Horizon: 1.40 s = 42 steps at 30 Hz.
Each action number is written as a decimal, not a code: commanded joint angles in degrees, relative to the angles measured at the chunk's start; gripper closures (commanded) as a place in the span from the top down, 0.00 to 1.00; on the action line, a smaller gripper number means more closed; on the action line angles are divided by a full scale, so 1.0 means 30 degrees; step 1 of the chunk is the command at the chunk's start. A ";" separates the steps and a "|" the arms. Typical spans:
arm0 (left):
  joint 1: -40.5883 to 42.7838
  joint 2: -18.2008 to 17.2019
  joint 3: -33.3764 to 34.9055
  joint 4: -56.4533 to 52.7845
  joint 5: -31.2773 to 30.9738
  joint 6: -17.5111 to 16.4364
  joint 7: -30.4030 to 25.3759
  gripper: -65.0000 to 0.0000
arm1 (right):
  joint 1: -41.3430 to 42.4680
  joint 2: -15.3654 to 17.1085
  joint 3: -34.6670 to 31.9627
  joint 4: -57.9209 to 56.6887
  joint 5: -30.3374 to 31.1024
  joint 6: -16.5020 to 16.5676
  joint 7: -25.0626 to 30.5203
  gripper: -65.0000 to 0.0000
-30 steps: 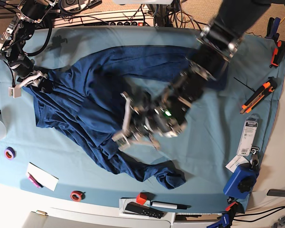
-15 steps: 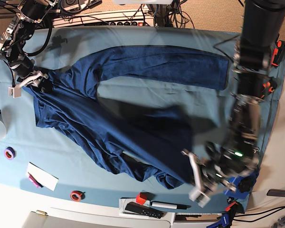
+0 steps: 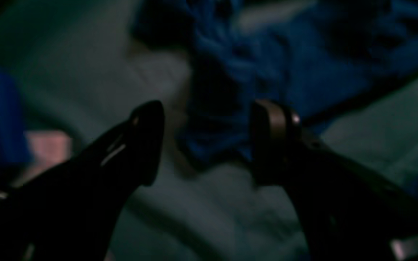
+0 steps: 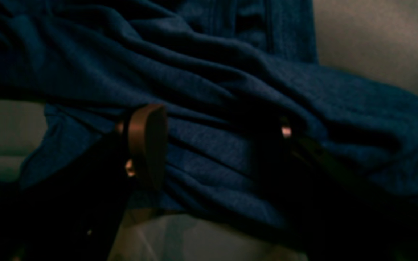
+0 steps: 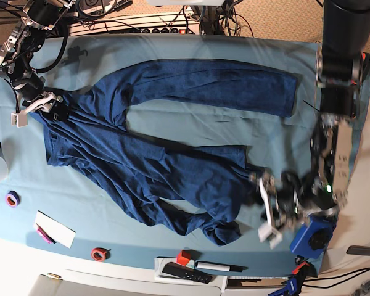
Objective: Layout the t-shirt on the table in an organized manner, then fold the t-shirt properly
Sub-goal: 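Grasp the shirt hem edge beside the sleeve with the left gripper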
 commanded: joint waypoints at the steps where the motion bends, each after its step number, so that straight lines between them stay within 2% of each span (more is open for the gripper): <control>1: -0.0146 -0.0160 -0.0138 0.0299 -0.0219 -0.0015 -0.0350 0.57 | 0.0168 0.0335 0.0058 0.0226 0.0189 0.0019 0.0211 0.57; 6: 0.2688 -0.0153 -0.0138 0.0291 -0.0233 -0.0503 -0.0379 0.57 | 0.0168 0.0335 0.0058 0.0226 0.0189 0.0019 0.0211 0.57; 9: 0.4197 -0.0153 -0.0138 0.0291 -0.0204 -0.0342 -0.0962 0.53 | 0.0168 0.0335 0.0058 0.0226 0.0189 0.0019 0.0211 0.57; 13: 0.5304 -0.0138 -0.0138 0.0291 -0.0189 0.1457 -0.2586 0.49 | 0.0168 0.0335 0.0058 0.0226 0.0197 0.0019 0.0211 0.57; 18: 0.5144 0.0335 -0.0138 0.0291 0.1319 0.2310 -0.3453 0.49 | 0.0168 0.0335 0.0058 0.0226 0.0197 0.0019 0.0211 0.57; 21: 0.4889 0.0641 -0.0146 0.0291 0.1224 0.3038 -0.3716 0.49 | 0.0168 0.0335 0.0058 0.0226 0.0189 0.0019 0.0204 0.57; 27: 0.4699 0.1945 -0.0146 0.0255 0.1246 0.3322 -0.3803 0.49 | 0.0160 0.0335 0.0058 0.0226 0.0197 0.0019 0.0153 0.57; 31: 0.4517 0.2790 -0.0138 -0.0488 0.2419 0.3381 -0.4539 0.45 | 0.0160 0.0335 0.0058 0.0226 0.0197 0.0019 -0.0124 0.57; 37: 0.3847 0.3024 -0.0138 -0.3031 0.2820 0.3504 -0.5078 0.43 | 0.0160 0.0335 0.0058 0.0226 0.0189 0.0019 -0.0219 0.57; 39: 0.3738 0.3024 -0.0138 -0.3446 0.2820 0.3504 -0.5078 0.37 | 0.0160 0.0335 0.0058 0.0226 0.0189 0.0019 -0.0211 0.57; 40: 0.3759 0.3016 -0.0138 -0.3468 0.2827 0.3490 -0.5078 0.29 | 0.0160 0.0335 0.0058 0.0226 0.0189 0.0019 -0.0219 0.57; 42: 0.3759 0.3009 -0.0138 -0.3461 0.2827 0.2725 -0.5034 0.08 | 0.0160 0.0335 0.0058 0.0226 0.0197 0.0019 -0.0204 0.57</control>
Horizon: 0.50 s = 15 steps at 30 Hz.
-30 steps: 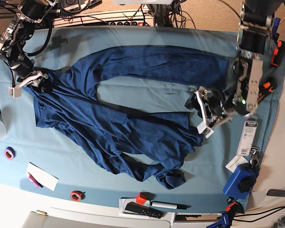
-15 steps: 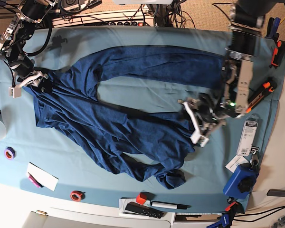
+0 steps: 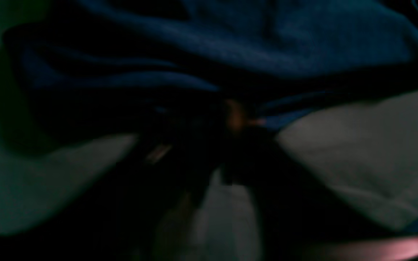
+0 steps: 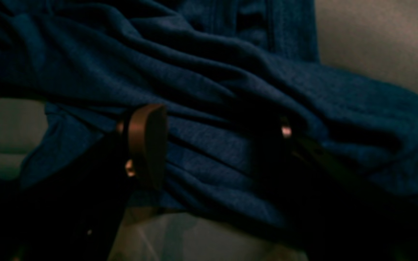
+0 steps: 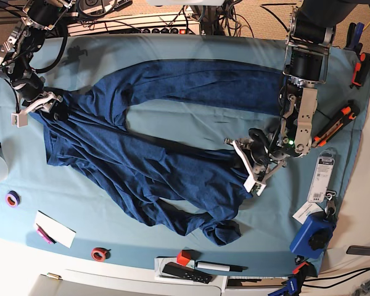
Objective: Layout the t-shirt on the table in an organized manner, then fold the t-shirt properly
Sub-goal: 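Grasp the shirt hem edge beside the sleeve with the left gripper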
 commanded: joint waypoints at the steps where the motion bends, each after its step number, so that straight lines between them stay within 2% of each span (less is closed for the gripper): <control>1: -0.0211 -0.0080 0.0007 0.0131 -0.0058 -0.0525 0.0517 0.00 | 0.0153 0.0335 0.0058 0.0226 0.0182 0.0019 -0.0007 0.57; 3: -0.0211 -0.0211 0.0007 0.0146 -0.0066 -0.1151 0.0525 0.00 | 0.0153 0.0335 0.0058 0.0226 0.0182 0.0019 -0.0015 0.57; 8: -0.0328 -0.1042 -0.0007 0.0576 -0.0073 -0.1902 0.0867 0.00 | 0.0153 0.0335 0.0058 0.0226 0.0182 0.0019 -0.0007 0.57; 15: -0.0634 -0.3490 -0.0007 0.1581 -0.0095 -0.1756 0.0947 0.00 | 0.0160 0.0335 0.0058 0.0226 0.0182 0.0019 0.0000 0.57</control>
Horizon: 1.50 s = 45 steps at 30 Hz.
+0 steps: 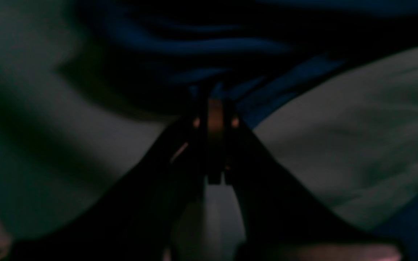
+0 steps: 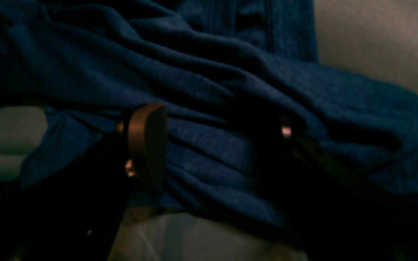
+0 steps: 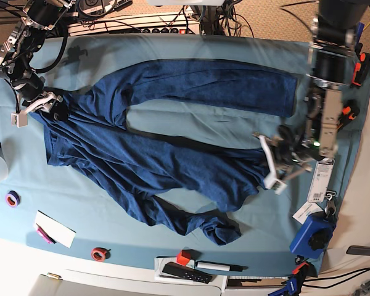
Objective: Layout the t-shirt on the table in an organized manner, then fold the t-shirt properly
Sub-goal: 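Grasp the shirt hem edge beside the sleeve with the left gripper, then drag the grasped hem with the left gripper away from the right gripper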
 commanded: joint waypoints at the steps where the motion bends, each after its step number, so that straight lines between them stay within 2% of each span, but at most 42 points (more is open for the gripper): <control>1: -0.0474 -0.0386 -0.0109 0.0379 -0.0146 0.0058 -0.0270 0.00 | 0.0160 0.0335 0.0058 0.0226 0.0175 0.0019 0.0007 0.57; 9: -0.0474 -0.1333 -0.0109 0.0379 -0.0146 0.0015 0.0291 0.00 | 0.0153 0.0335 0.0058 0.0226 0.0175 0.0019 0.0000 0.57; 11: -0.0481 -0.1355 -0.0109 0.0379 -0.0146 -0.0437 0.0284 0.03 | 0.0153 0.0335 0.0058 0.0226 0.0175 0.0019 0.0000 0.57; 14: -0.0481 -0.1348 -0.0109 0.0379 -0.0146 -0.0459 -0.0153 0.39 | 0.0153 0.0335 0.0058 0.0226 0.0175 0.0019 0.0000 0.57; 15: -0.0510 -0.1348 -0.0109 0.0379 -0.0146 -0.0444 -0.0517 0.46 | 0.0153 0.0335 0.0058 0.0226 0.0175 0.0019 0.0000 0.57; 17: -0.0721 -0.1297 -0.0109 0.0379 -0.0138 -0.0350 -0.1086 0.50 | 0.0153 0.0335 0.0058 0.0226 0.0175 0.0019 0.0000 0.57; 20: -0.1362 -0.1217 -0.0109 0.0379 -0.0459 -0.0291 -0.1377 0.50 | 0.0153 0.0335 0.0058 0.0226 0.0175 0.0019 0.0000 0.57; 23: -0.2259 -0.1078 -0.0102 0.0328 -0.1341 0.0350 -0.1392 0.50 | 0.0153 0.0335 0.0058 0.0226 0.0182 0.0019 0.0007 0.57; 27: -0.3512 -0.0204 -0.0102 -0.0619 -0.1377 0.0364 -0.1588 0.50 | 0.0160 0.0335 0.0058 0.0226 0.0189 0.0019 0.0022 0.57; 30: -0.4357 0.0641 -0.0102 -0.2630 -0.1304 0.0321 -0.2047 0.50 | 0.0153 0.0335 0.0058 0.0226 0.0175 0.0019 0.0007 0.57; 36: -0.6011 0.2222 -0.0102 -0.7526 -0.1311 -0.0619 -0.2237 0.49 | 0.0160 0.0335 0.0058 0.0226 0.0182 0.0019 0.0022 0.57; 38: -0.6149 0.2455 -0.0102 -0.8029 -0.1311 -0.0954 -0.2237 0.39 | 0.0160 0.0335 0.0058 0.0226 0.0182 0.0019 0.0007 0.57; 42: -0.6142 0.2470 -0.0102 -0.7592 -0.1974 -0.1494 -0.2200 0.00 | 0.0153 0.0335 0.0058 0.0226 0.0175 0.0019 0.0007 0.57; 45: -0.6229 0.2390 -0.0109 -0.6710 -0.2251 -0.1472 -0.1960 0.00 | 0.0153 0.0335 0.0058 0.0226 0.0175 0.0019 0.0015 0.57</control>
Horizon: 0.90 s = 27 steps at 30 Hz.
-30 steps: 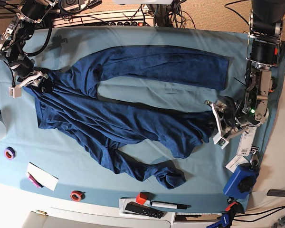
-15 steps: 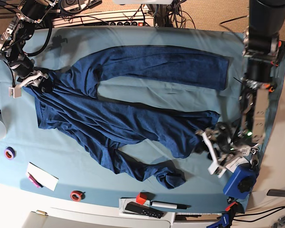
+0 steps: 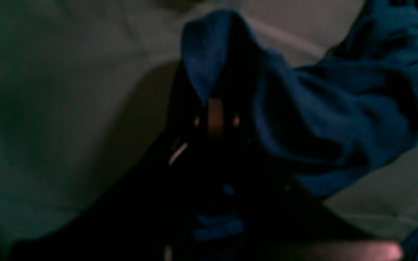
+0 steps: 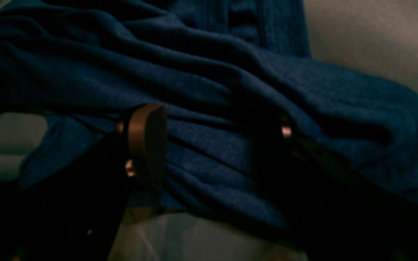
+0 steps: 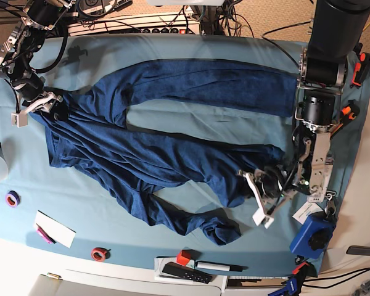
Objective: Layout the t-shirt on the table in an organized manner, then fold the t-shirt properly
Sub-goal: 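Drag the grasped hem with the left gripper away from the right gripper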
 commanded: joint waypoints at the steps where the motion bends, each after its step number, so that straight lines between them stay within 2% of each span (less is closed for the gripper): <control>1: -0.0867 -0.0117 -0.0073 0.0721 -0.0372 -0.0095 -0.0197 0.00 | 0.0153 0.0335 0.0058 0.0226 0.0182 0.0012 0.0015 0.57; 9: -0.1027 -0.0940 -0.0073 0.3796 -0.0918 -0.0525 0.1523 0.00 | 0.0160 0.0335 0.0058 0.0226 0.0175 0.0012 0.0044 0.57; 15: -0.1020 -0.1872 -0.0073 0.4226 -0.0940 -0.0619 0.1574 0.00 | 0.0160 0.0335 0.0058 0.0226 0.0175 0.0012 0.0073 0.57; 19: -0.1020 -0.2470 -0.0073 0.4226 -0.1406 -0.1311 0.1574 0.00 | 0.0160 0.0335 0.0058 0.0226 0.0175 0.0012 0.0080 0.57; 24: -0.0962 -0.2586 -0.0073 0.4218 -0.1785 -0.1297 0.1625 0.23 | 0.0160 0.0335 0.0058 0.0226 0.0182 0.0012 0.0080 0.57; 27: -0.0852 -0.2586 -0.0073 0.4182 -0.1778 -0.1282 0.1639 0.25 | 0.0160 0.0335 0.0058 0.0226 0.0182 0.0012 0.0080 0.57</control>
